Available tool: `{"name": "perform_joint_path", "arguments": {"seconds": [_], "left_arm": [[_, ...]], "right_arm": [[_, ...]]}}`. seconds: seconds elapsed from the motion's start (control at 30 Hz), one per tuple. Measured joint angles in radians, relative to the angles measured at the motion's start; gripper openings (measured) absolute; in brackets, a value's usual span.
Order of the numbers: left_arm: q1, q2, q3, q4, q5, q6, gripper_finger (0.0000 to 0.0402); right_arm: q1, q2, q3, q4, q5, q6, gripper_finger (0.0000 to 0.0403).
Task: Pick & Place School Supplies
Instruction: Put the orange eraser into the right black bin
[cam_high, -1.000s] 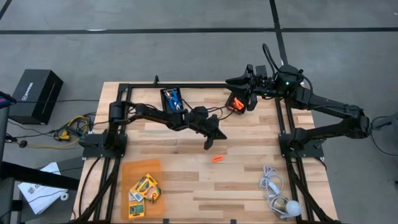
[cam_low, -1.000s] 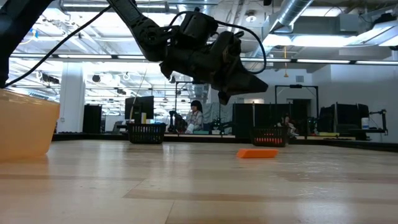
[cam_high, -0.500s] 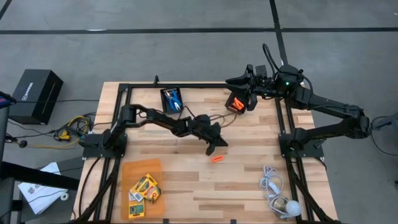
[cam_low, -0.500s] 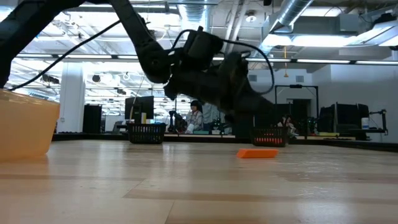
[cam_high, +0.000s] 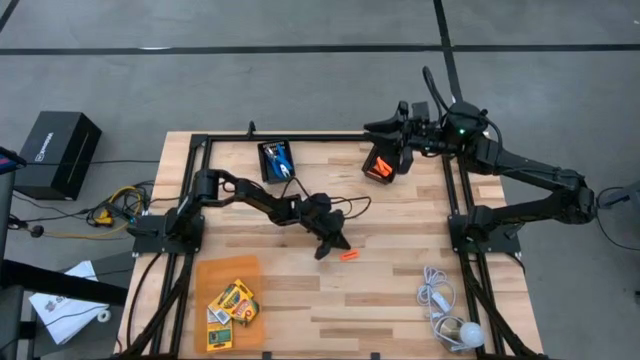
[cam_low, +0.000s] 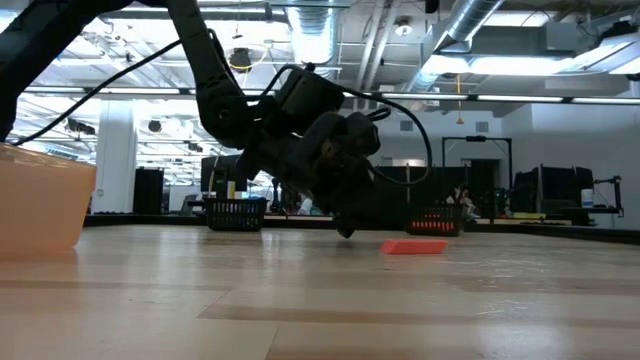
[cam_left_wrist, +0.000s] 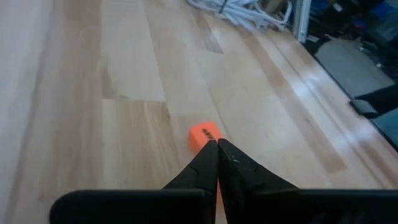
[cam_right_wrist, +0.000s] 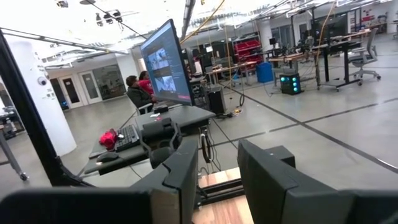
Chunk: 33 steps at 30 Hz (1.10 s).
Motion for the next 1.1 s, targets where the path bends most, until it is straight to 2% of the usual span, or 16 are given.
{"name": "perform_joint_path", "arguments": {"seconds": [0.27,1.1], "left_arm": [[-0.027,-0.002,0.0,0.013,0.058,0.001,0.0004],[-0.01,-0.001,0.001,-0.034,0.043,0.066,0.0004]], "right_arm": [[-0.007,0.0,0.0,-0.001,0.0,0.0,0.0107],[-0.007,0.0,0.0,0.003,0.0,0.018,0.0107]]}}
